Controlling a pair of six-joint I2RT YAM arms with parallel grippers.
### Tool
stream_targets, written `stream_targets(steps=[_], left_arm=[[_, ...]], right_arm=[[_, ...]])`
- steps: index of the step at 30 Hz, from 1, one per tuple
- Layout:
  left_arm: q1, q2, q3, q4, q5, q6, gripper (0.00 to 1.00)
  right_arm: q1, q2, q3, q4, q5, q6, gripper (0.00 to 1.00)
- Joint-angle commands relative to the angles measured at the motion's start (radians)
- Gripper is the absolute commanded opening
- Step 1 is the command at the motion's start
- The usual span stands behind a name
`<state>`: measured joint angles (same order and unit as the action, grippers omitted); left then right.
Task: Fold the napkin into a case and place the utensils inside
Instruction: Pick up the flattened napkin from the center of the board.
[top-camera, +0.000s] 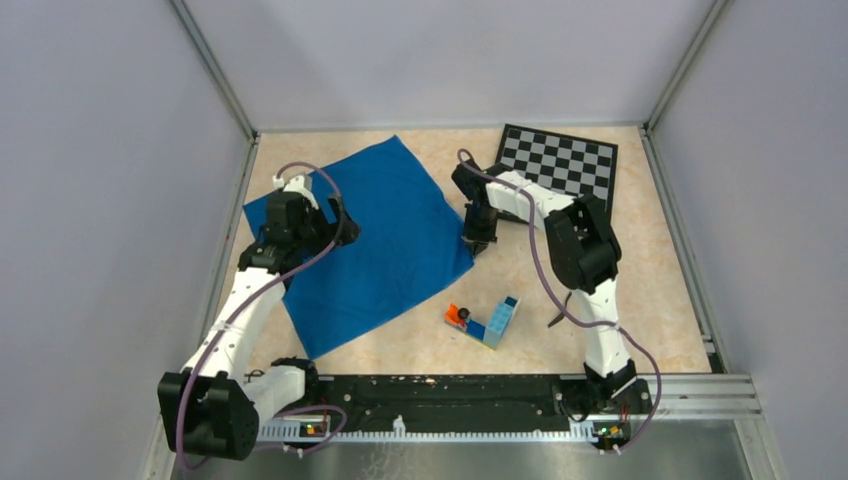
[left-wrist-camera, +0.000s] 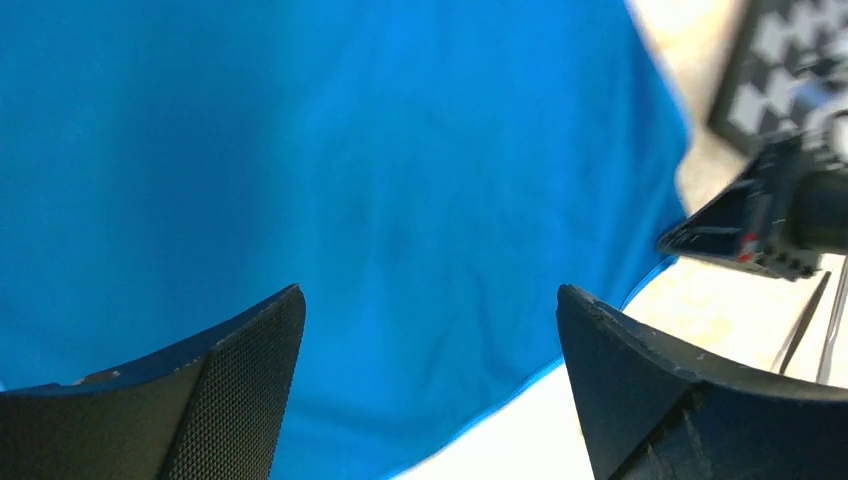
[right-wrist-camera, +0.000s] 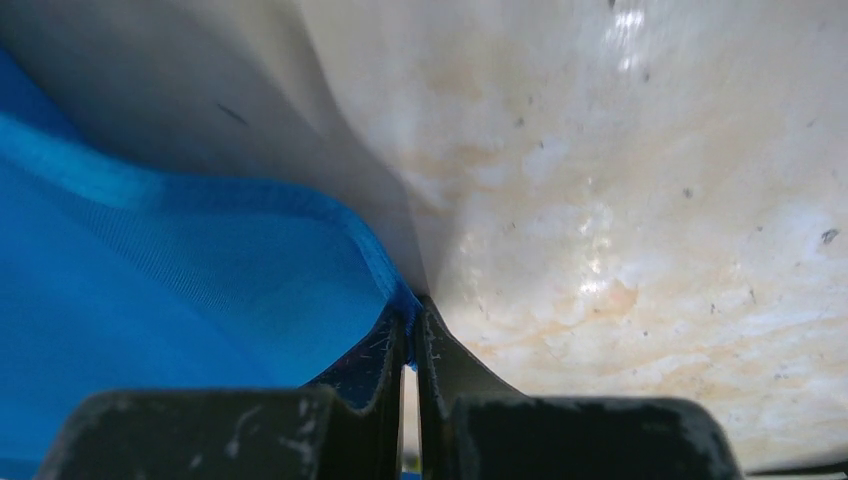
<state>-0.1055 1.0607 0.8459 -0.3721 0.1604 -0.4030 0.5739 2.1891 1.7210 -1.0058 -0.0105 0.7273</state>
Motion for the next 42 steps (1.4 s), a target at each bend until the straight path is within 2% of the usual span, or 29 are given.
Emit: stream_targets(steps=[1,7,9,12,14,16,21,24,32,34,42], left_arm=[[0.001,0.018,-0.094,-0.240,-0.101,-0.320,0.99],[-0.008,-0.076,-0.146,-0.536,-0.100,-0.601,0.99],[-0.009,-0.118,-0.140,-0.650,-0.128,-0.691,0.95],[-0.010,-0.184,-0.194,-0.689,-0.119,-0.790,0.79],[-0.009,-0.212,-0.241,-0.679,-0.077,-0.860,0.60],[-0.009,-0.235,-0.272,-0.692,-0.078,-0.928,0.54],[-0.009,-0.232,-0.247,-0.750,-0.151,-0.990,0.59],[-0.008,-0.209,-0.252,-0.775,-0.152,-1.016,0.59],[-0.009,-0.169,-0.286,-0.750,-0.263,-1.066,0.57],[-0.008,-0.144,-0.276,-0.751,-0.291,-1.069,0.60],[-0.008,-0.091,-0.267,-0.782,-0.301,-1.166,0.59]], right_arm=[[0.004,-0.072,-0.017,0.172,0.123,0.105,0.00],[0.004,-0.108,-0.025,0.195,0.170,0.147,0.00],[0.002,-0.117,-0.039,0.205,0.174,0.168,0.00],[-0.020,-0.137,-0.099,0.261,0.134,0.190,0.00],[-0.032,-0.150,-0.143,0.306,0.102,0.195,0.00],[-0.037,-0.154,-0.153,0.312,0.096,0.190,0.00],[-0.043,-0.164,-0.162,0.315,0.086,0.180,0.00],[-0.044,-0.172,-0.176,0.333,0.074,0.184,0.00],[-0.055,-0.164,-0.177,0.341,0.060,0.189,0.00],[-0.056,-0.164,-0.178,0.341,0.058,0.189,0.00],[-0.057,-0.164,-0.178,0.347,0.049,0.188,0.00]])
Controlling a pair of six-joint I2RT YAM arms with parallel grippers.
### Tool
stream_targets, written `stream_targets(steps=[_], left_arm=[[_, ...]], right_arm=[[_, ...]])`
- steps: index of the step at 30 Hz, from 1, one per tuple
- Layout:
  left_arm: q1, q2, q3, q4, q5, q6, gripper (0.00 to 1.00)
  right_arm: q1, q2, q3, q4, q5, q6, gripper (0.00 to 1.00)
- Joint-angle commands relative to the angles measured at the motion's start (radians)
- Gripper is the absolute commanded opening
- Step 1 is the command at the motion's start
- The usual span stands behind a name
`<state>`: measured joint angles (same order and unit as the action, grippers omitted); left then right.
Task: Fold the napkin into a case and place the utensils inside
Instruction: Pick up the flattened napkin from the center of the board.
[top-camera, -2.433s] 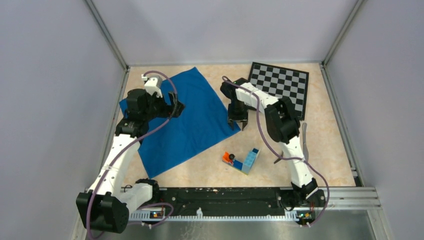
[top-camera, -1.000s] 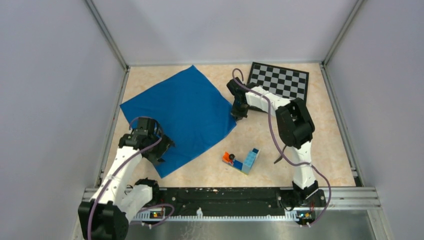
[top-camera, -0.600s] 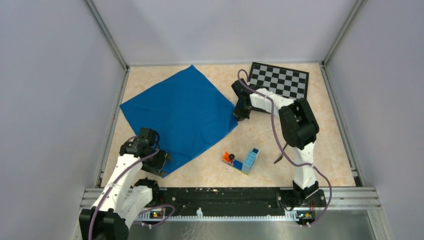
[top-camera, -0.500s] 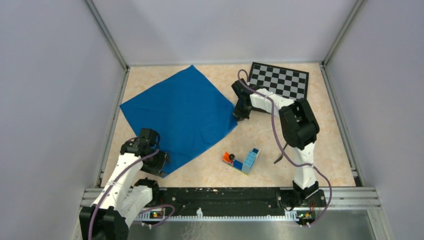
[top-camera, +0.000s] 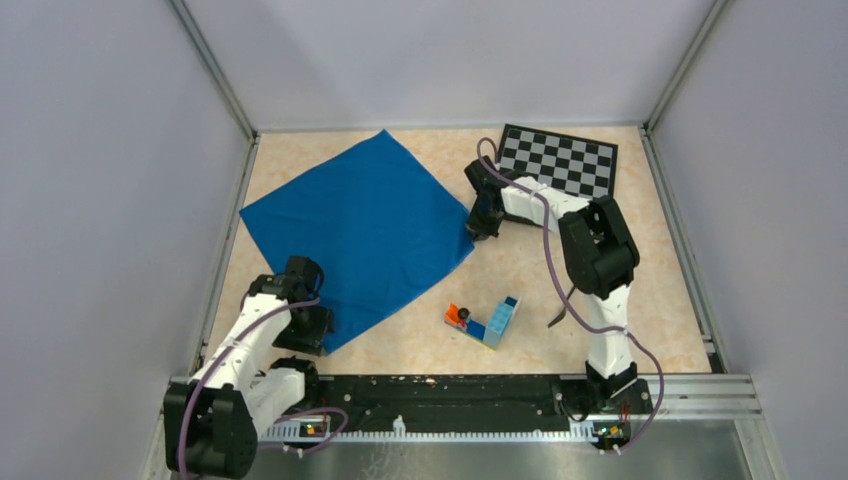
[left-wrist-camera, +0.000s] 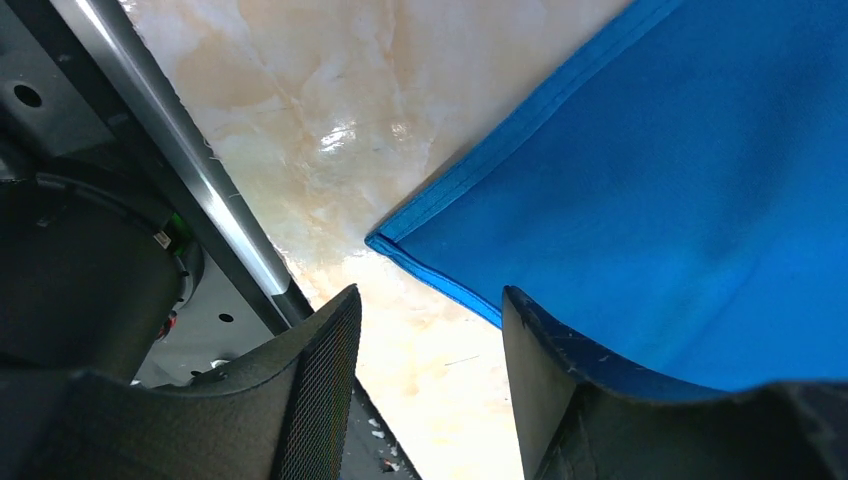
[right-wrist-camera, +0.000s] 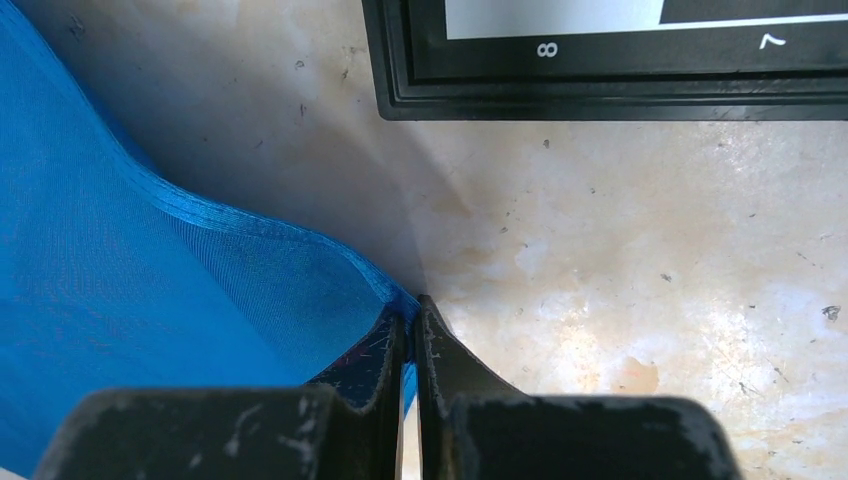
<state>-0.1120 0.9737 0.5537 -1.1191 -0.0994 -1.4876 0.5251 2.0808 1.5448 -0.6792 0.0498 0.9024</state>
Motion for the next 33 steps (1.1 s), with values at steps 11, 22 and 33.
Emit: stream_targets(steps=[11,22,33], left_arm=[[-0.002,-0.017,-0.017,0.016,-0.020,-0.183,0.58],[-0.002,-0.047,-0.124,0.226,-0.065,-0.153,0.60],[0.029,0.329,0.017,0.449,-0.108,0.034,0.67]], right_arm=[[-0.008,-0.058,0.010,0.021,-0.024,0.018,0.00],[-0.042,-0.053,0.000,0.026,-0.075,0.026,0.00],[-0.056,-0.133,-0.139,0.100,-0.060,0.055,0.00]])
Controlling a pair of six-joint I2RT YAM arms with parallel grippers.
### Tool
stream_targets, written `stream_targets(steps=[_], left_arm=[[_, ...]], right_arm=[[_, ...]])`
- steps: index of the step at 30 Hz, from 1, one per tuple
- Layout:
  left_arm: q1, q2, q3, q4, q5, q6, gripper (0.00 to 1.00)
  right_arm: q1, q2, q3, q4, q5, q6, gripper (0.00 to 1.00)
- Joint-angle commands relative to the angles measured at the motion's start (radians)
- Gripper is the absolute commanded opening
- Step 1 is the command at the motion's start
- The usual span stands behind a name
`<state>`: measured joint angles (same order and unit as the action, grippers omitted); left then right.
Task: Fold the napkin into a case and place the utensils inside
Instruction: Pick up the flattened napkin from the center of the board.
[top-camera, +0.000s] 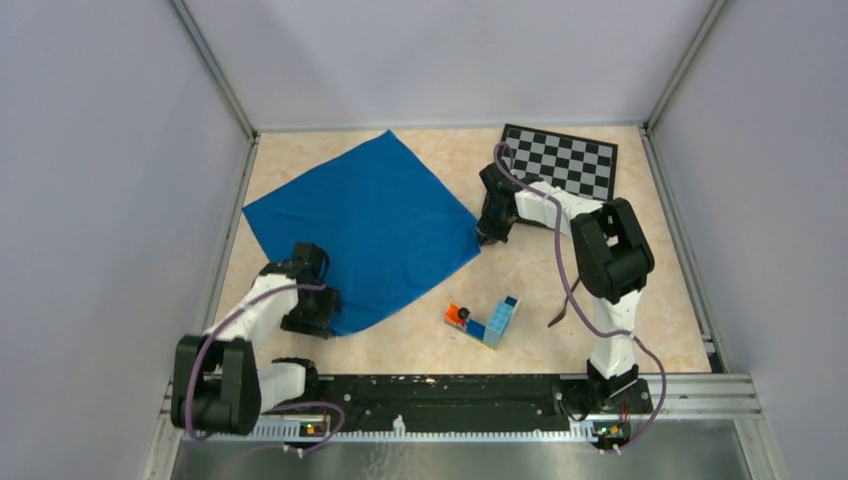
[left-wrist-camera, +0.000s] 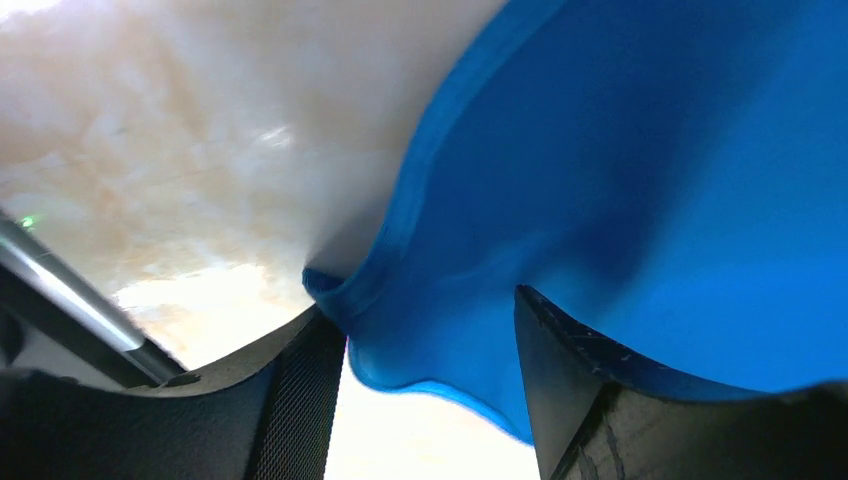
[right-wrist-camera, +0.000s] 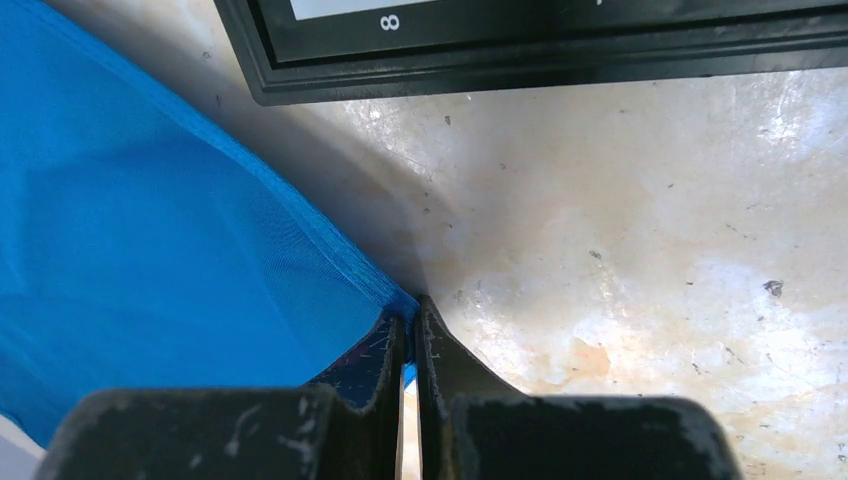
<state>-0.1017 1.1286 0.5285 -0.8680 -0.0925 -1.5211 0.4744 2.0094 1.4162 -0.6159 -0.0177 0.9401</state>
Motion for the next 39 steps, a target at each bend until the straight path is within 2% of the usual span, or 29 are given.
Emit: stream_targets(steps=[1,4,8,14,16,18,20,21,25,31,35,36,39], left_arm=[[0.018,0.214,0.088,0.165,-0.125,0.089,0.68],[0.017,0.232,0.134,0.110,-0.137,0.117,0.68],[0.016,0.096,0.098,0.013,-0.117,0.093,0.68],[0.017,-0.094,0.085,-0.127,-0.079,0.090,0.77],[0.016,-0.129,0.076,-0.170,-0.078,0.067,0.75],[0.016,-0.155,0.048,-0.162,-0.075,0.063,0.68],[0.016,-0.161,0.021,-0.141,-0.058,0.045,0.58],[0.016,-0.154,0.010,-0.135,-0.045,0.031,0.56],[0.016,-0.087,0.003,-0.149,-0.032,-0.006,0.54],[0.015,-0.048,0.014,-0.158,-0.022,0.002,0.46],[0.014,-0.058,0.019,-0.171,-0.021,-0.019,0.46],[0.014,-0.058,0.016,-0.169,-0.024,-0.026,0.49],[0.014,-0.048,-0.026,-0.086,-0.023,-0.004,0.53]], right_arm=[[-0.007,-0.060,-0.010,0.035,0.010,0.017,0.00],[-0.007,-0.054,0.000,0.032,0.012,0.013,0.00],[-0.007,-0.047,0.011,0.033,0.010,0.010,0.00],[-0.007,-0.038,0.017,0.036,-0.006,0.003,0.00],[-0.007,-0.037,0.015,0.040,-0.012,0.004,0.00],[-0.007,-0.034,0.012,0.045,-0.018,0.004,0.00],[-0.007,-0.031,0.012,0.047,-0.023,0.004,0.00],[-0.007,-0.031,0.012,0.048,-0.025,0.004,0.00],[-0.008,-0.037,0.013,0.047,-0.026,0.003,0.00],[-0.007,-0.038,0.017,0.042,-0.031,0.003,0.00],[-0.007,-0.039,0.024,0.038,-0.034,0.002,0.00],[-0.007,-0.037,0.025,0.037,-0.032,0.002,0.00],[-0.010,-0.037,0.025,0.042,-0.038,0.005,0.00]])
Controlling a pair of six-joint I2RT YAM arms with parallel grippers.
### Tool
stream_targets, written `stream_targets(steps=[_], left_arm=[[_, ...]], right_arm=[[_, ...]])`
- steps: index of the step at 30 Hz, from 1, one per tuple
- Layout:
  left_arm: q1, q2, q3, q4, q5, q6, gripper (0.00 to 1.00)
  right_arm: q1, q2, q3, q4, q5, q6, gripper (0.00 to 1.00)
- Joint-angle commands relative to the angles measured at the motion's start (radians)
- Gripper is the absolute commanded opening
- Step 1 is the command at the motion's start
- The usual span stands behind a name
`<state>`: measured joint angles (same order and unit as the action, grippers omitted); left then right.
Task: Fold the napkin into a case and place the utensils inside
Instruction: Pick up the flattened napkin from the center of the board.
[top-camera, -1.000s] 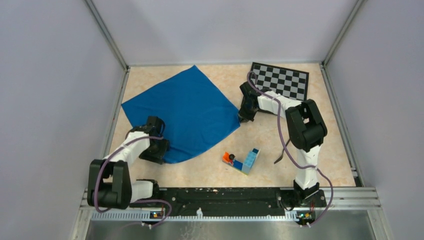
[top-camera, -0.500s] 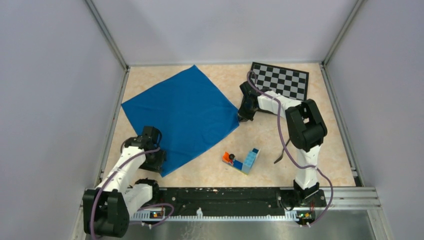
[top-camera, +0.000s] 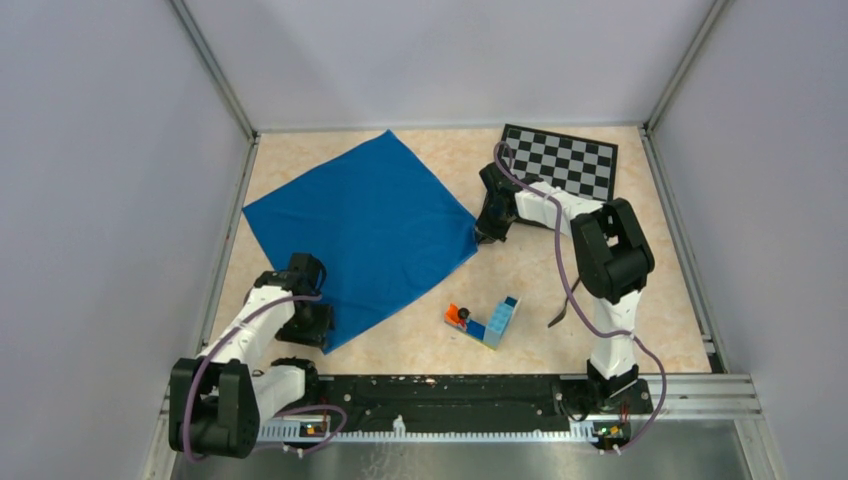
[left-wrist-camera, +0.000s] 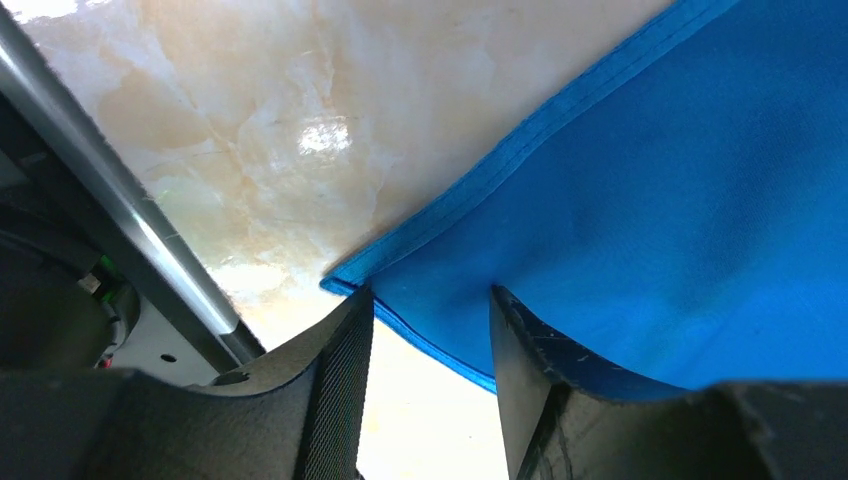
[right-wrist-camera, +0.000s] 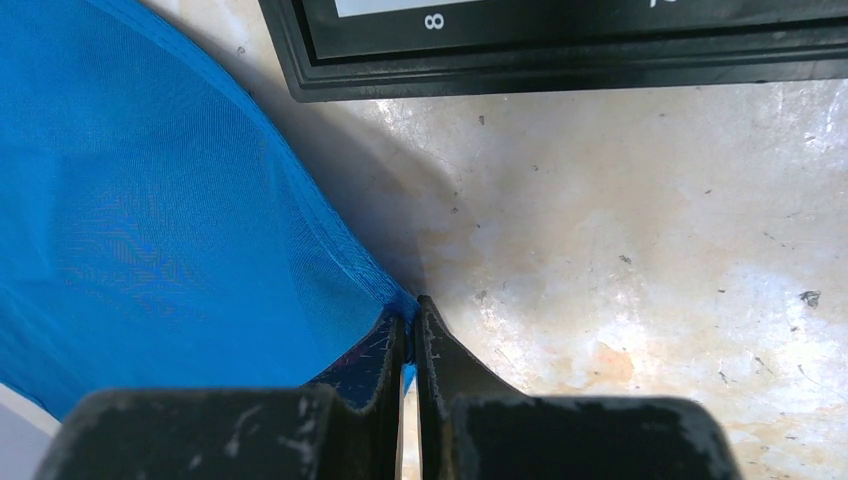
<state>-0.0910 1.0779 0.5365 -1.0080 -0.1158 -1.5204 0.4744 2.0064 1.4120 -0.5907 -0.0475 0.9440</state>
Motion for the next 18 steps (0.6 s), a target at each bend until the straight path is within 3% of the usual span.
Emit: stream_targets(steps=[1,4,9,12,14,18], left_arm=[[0.004,0.013,-0.056,0.110,0.017,0.009,0.52],[0.004,0.069,-0.084,0.264,0.048,0.050,0.51],[0.005,0.269,0.063,0.428,0.017,0.224,0.62],[-0.012,0.435,0.226,0.303,0.036,0.253,0.61],[-0.066,0.390,0.246,0.201,-0.033,0.189,0.68],[-0.081,0.085,0.074,0.182,-0.039,0.124,0.73]], right_arm=[[-0.012,-0.033,0.028,0.018,-0.012,0.006,0.00],[-0.018,-0.043,0.009,0.024,-0.012,0.017,0.00],[-0.029,-0.118,-0.088,0.076,0.017,0.038,0.00],[-0.030,-0.135,-0.111,0.083,0.016,0.042,0.00],[-0.030,-0.139,-0.111,0.076,0.019,0.035,0.00],[-0.030,-0.155,-0.136,0.091,0.028,0.033,0.00]])
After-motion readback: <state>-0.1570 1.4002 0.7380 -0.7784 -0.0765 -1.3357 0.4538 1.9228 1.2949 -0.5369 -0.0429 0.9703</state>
